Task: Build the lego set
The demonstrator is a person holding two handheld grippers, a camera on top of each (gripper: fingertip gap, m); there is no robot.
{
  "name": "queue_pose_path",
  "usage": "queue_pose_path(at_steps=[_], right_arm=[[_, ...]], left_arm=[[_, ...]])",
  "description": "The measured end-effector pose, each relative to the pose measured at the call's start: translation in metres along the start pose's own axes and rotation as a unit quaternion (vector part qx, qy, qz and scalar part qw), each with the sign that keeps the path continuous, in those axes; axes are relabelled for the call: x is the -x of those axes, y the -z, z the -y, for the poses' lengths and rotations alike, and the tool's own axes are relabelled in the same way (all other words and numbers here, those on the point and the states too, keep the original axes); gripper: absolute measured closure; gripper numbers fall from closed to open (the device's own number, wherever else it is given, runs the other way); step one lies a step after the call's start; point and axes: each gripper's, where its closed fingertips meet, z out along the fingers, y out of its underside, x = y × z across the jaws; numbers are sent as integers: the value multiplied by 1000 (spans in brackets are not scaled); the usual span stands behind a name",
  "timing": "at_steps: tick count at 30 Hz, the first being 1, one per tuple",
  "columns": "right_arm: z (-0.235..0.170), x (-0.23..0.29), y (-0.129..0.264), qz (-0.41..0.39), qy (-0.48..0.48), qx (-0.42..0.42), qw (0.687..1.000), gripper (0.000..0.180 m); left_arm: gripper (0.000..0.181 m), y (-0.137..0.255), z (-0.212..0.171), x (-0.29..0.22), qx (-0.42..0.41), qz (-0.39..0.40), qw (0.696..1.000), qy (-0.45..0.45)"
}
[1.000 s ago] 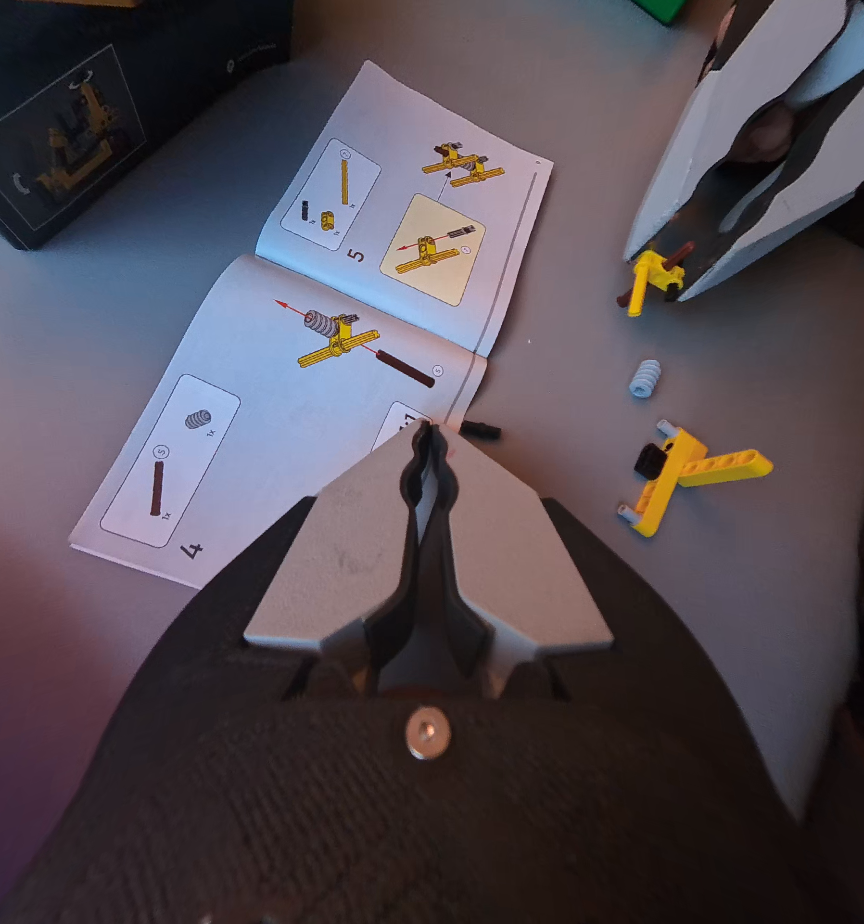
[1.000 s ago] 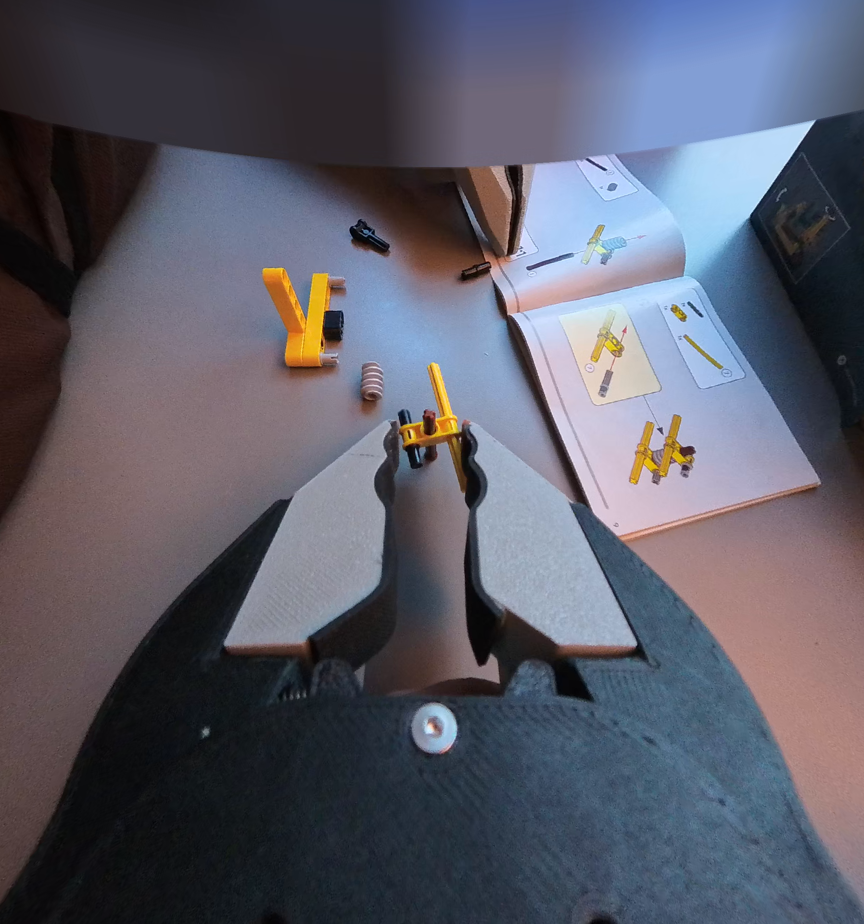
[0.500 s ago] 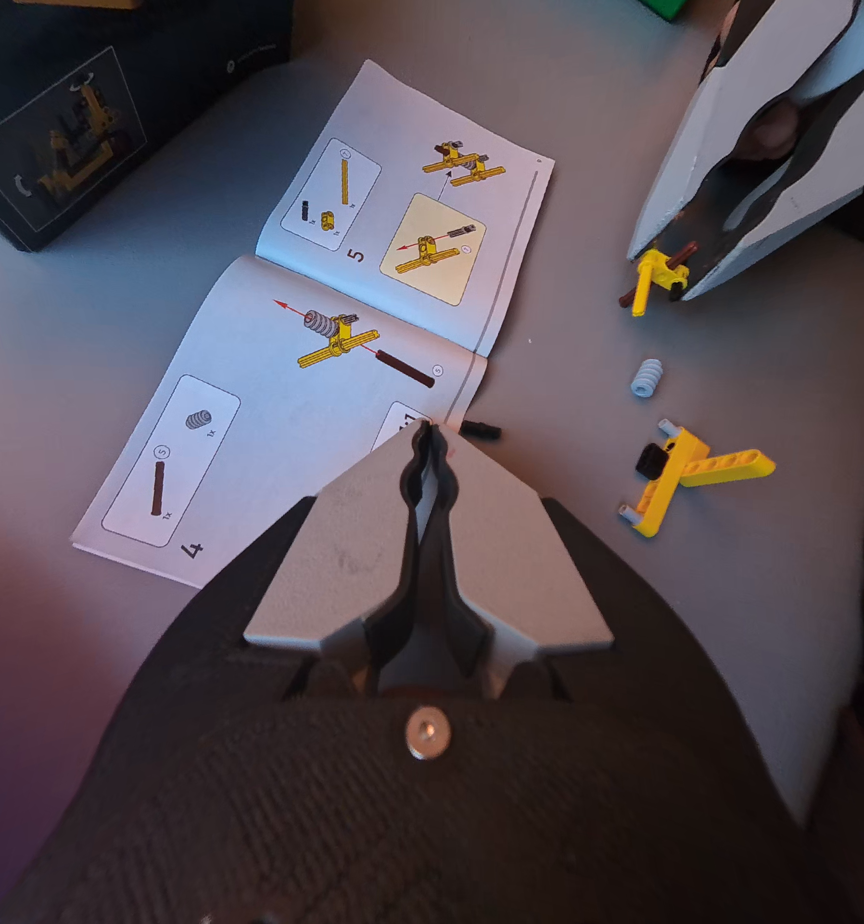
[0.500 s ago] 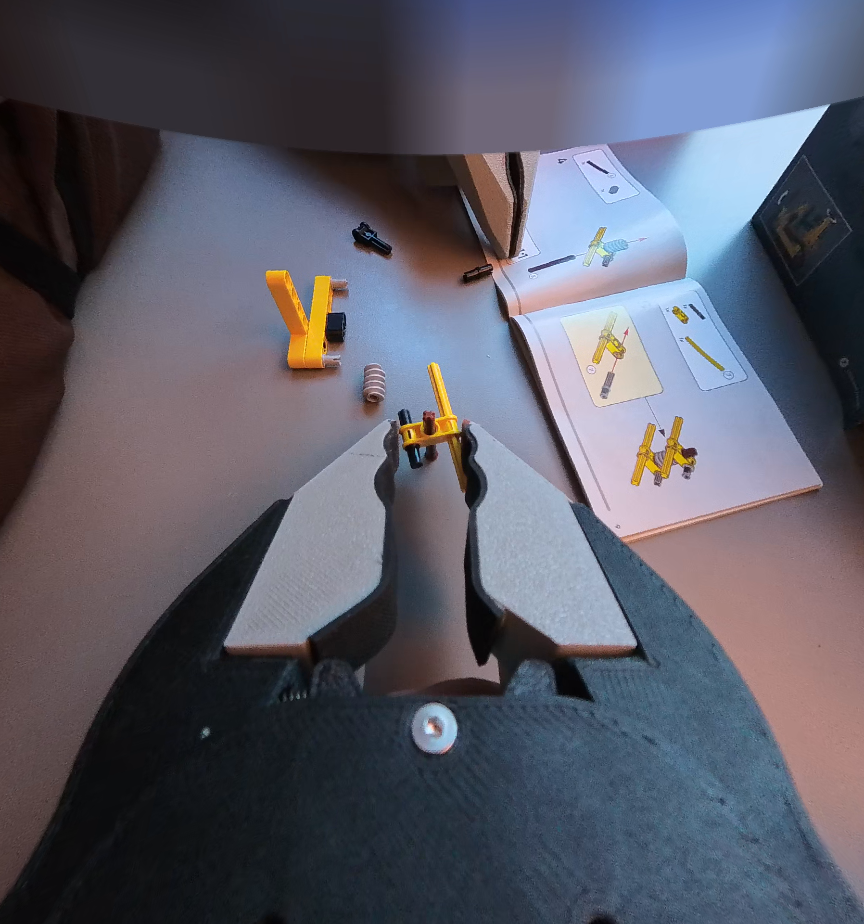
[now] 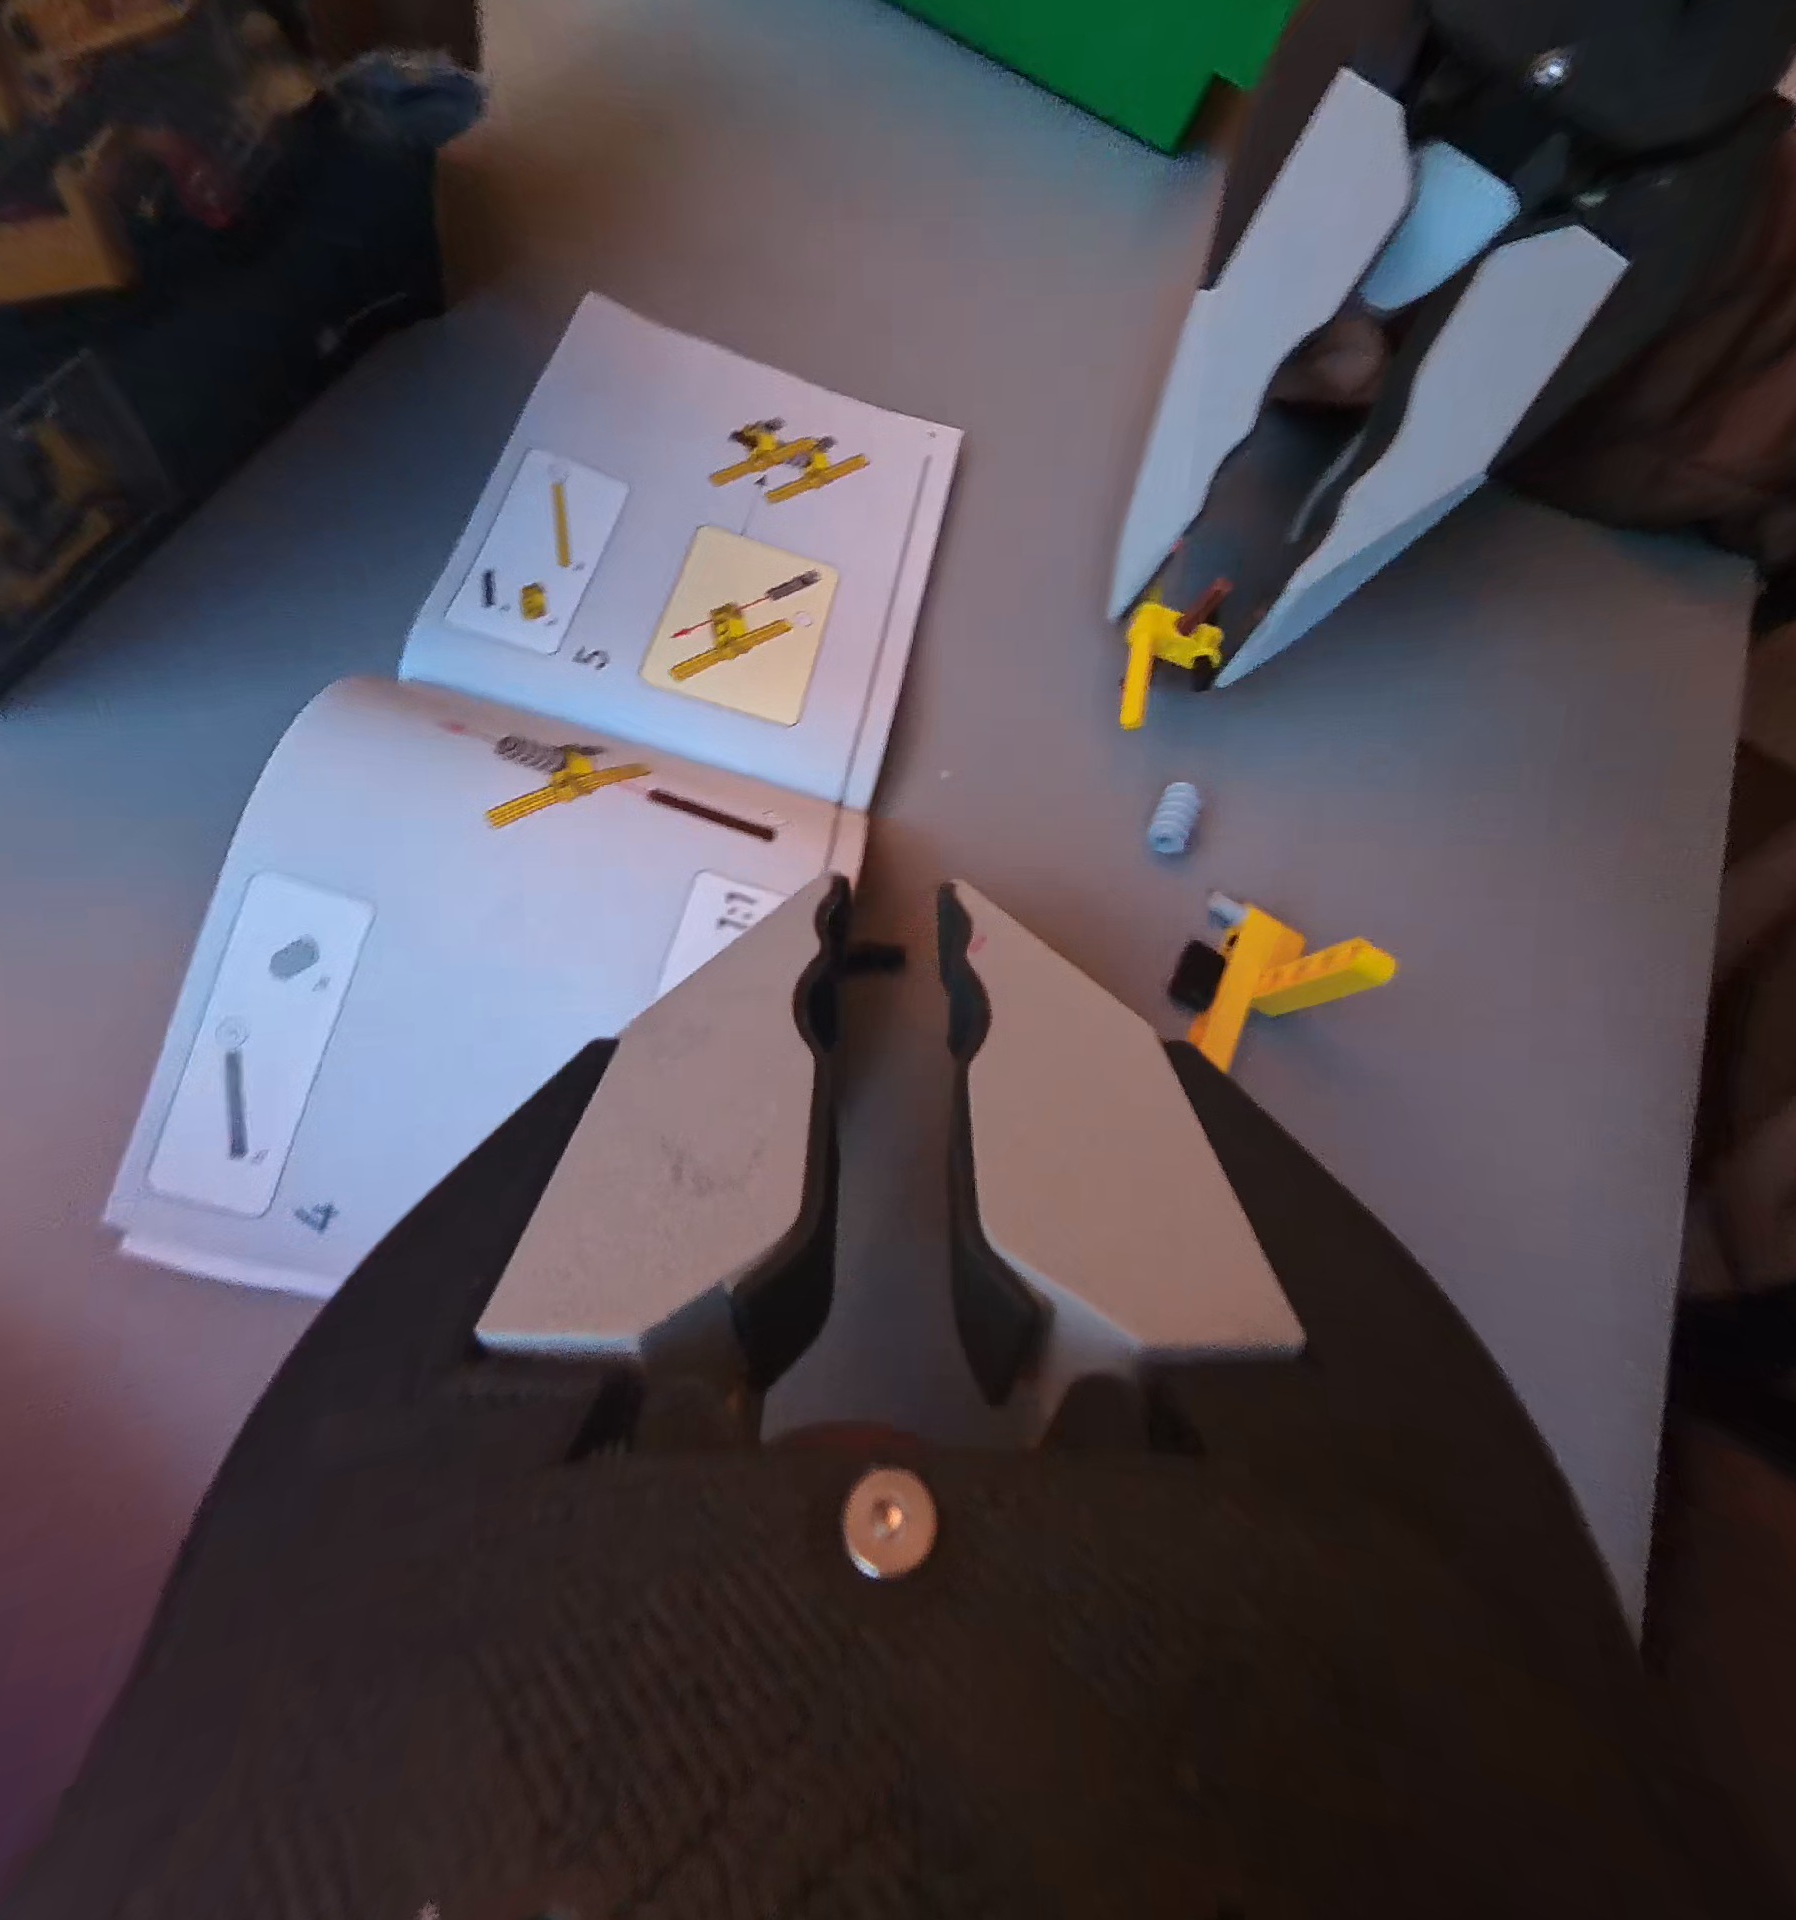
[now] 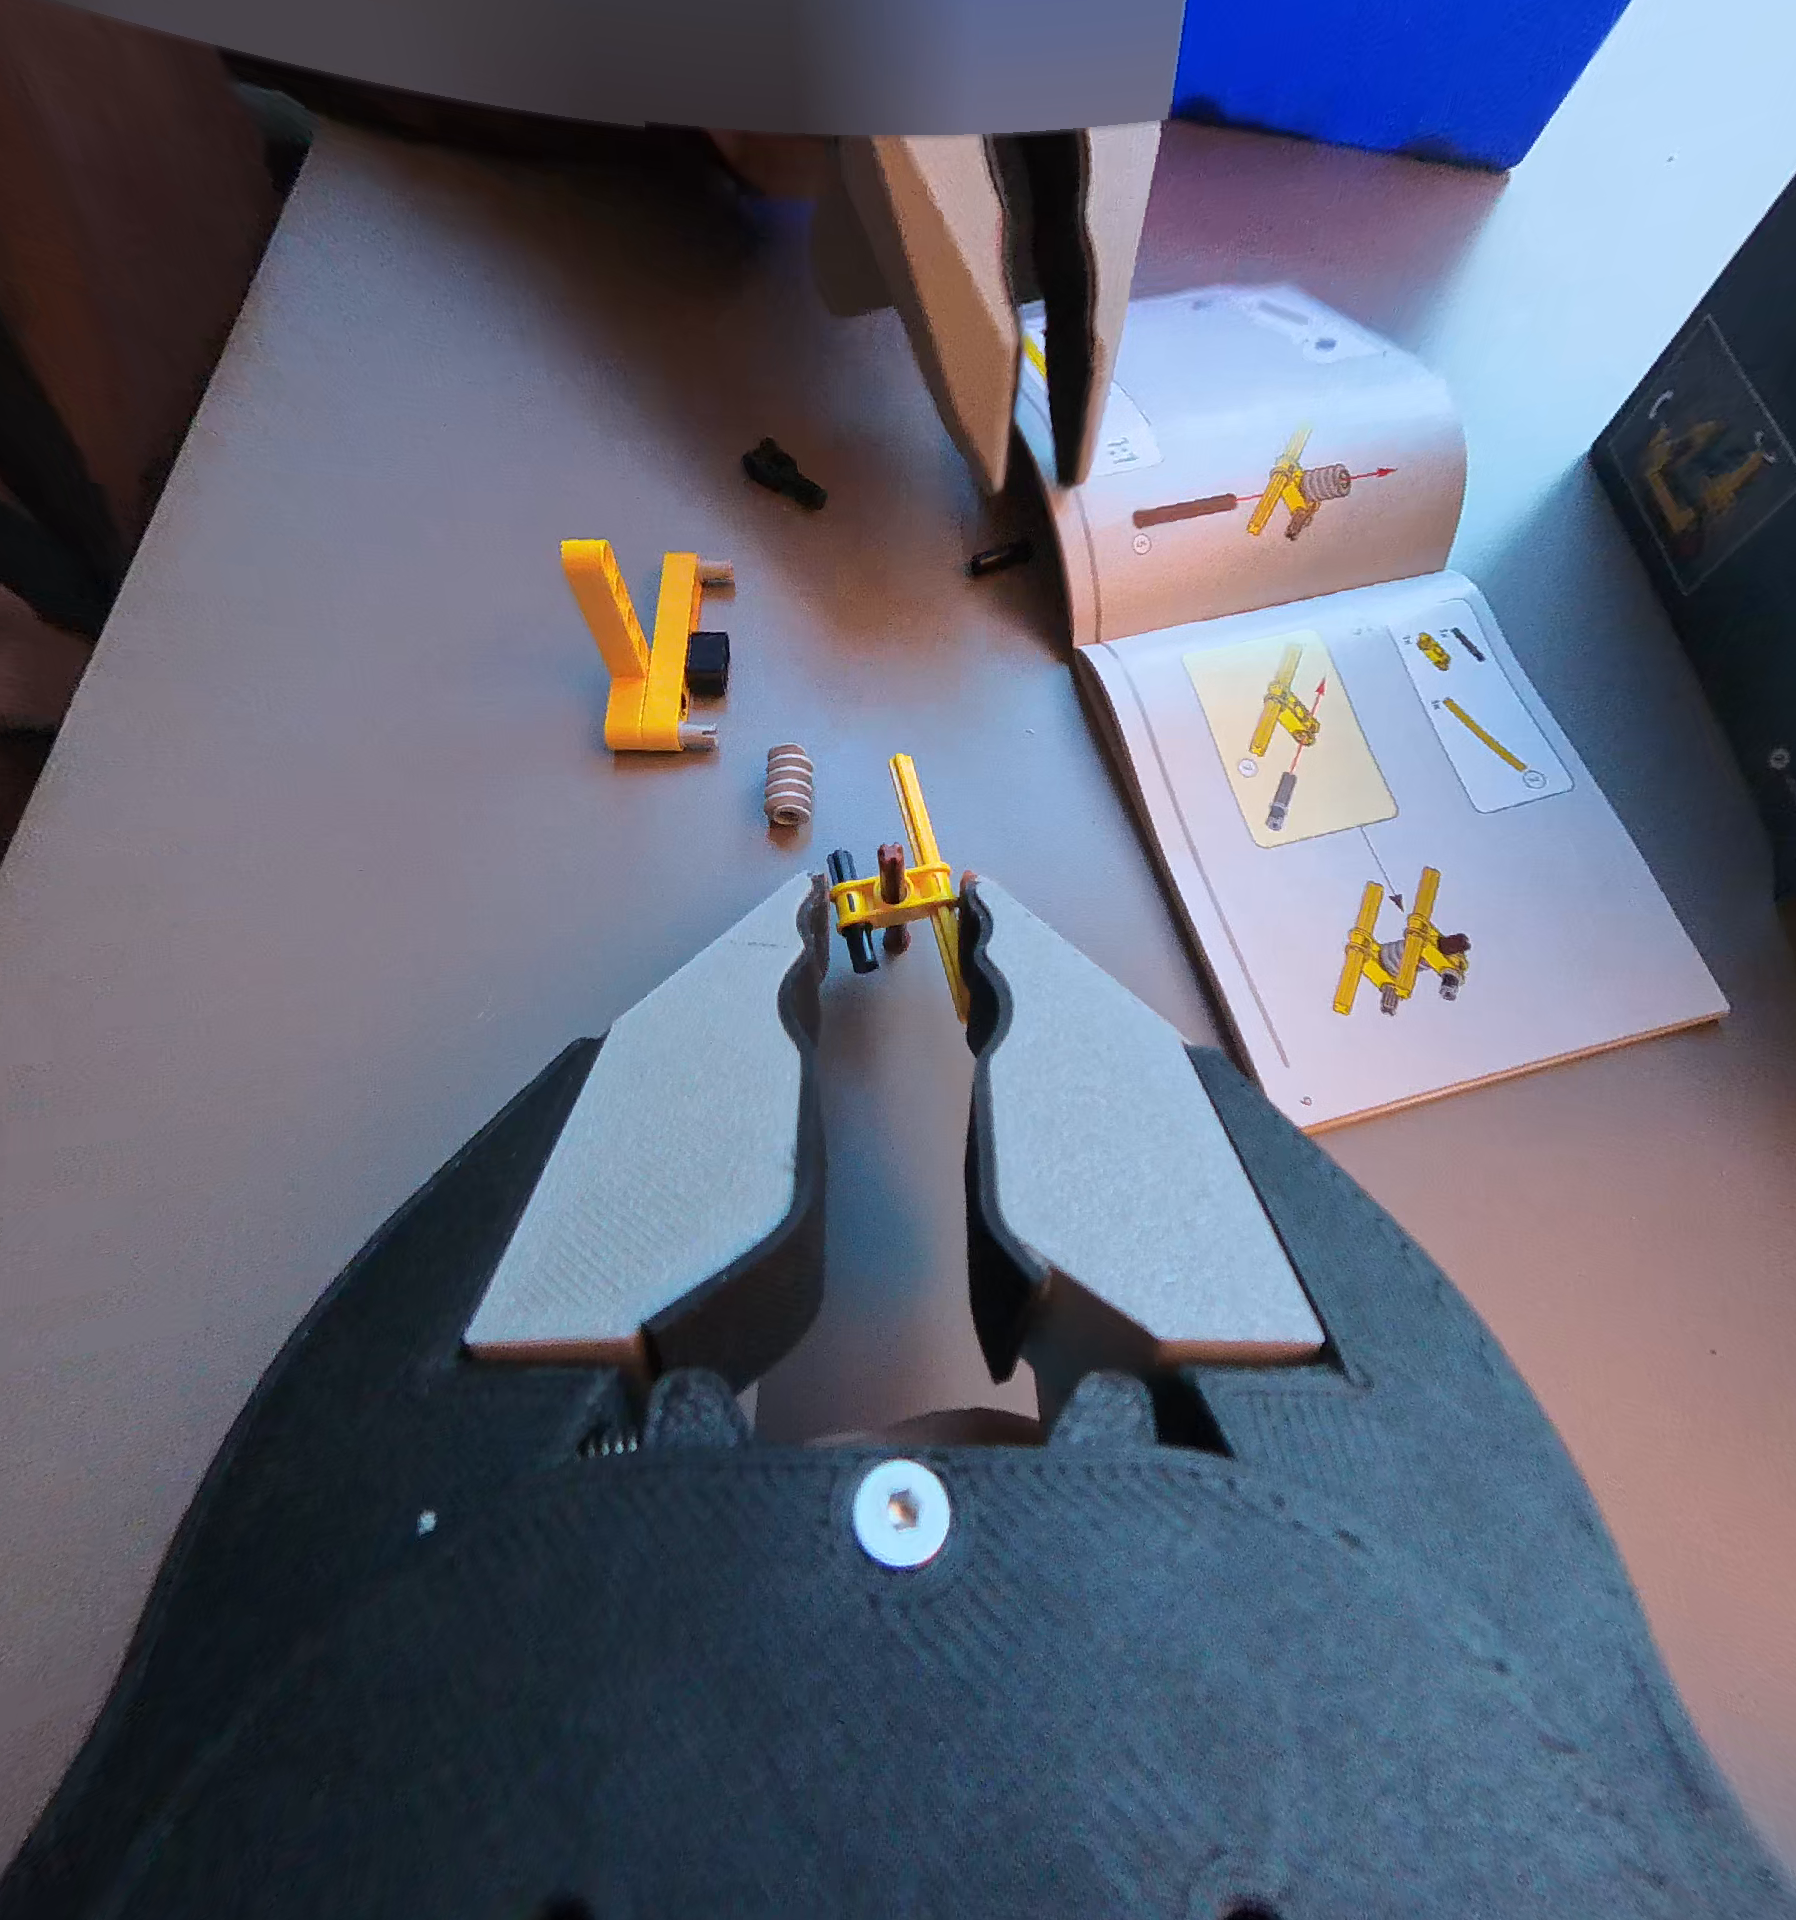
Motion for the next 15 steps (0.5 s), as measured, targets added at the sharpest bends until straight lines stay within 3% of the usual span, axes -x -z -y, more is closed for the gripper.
queue_pose_path(at_steps=[10,15], right_arm=[[2,-2,2,-6,-1,-8,1000,158],[0,-5,4,-9,-5,-7,1000,158]], left_arm=[[163,-34,12,-65,53,-95,991,-80],[162,-48,-4,-77,128,-137,978,-93]])
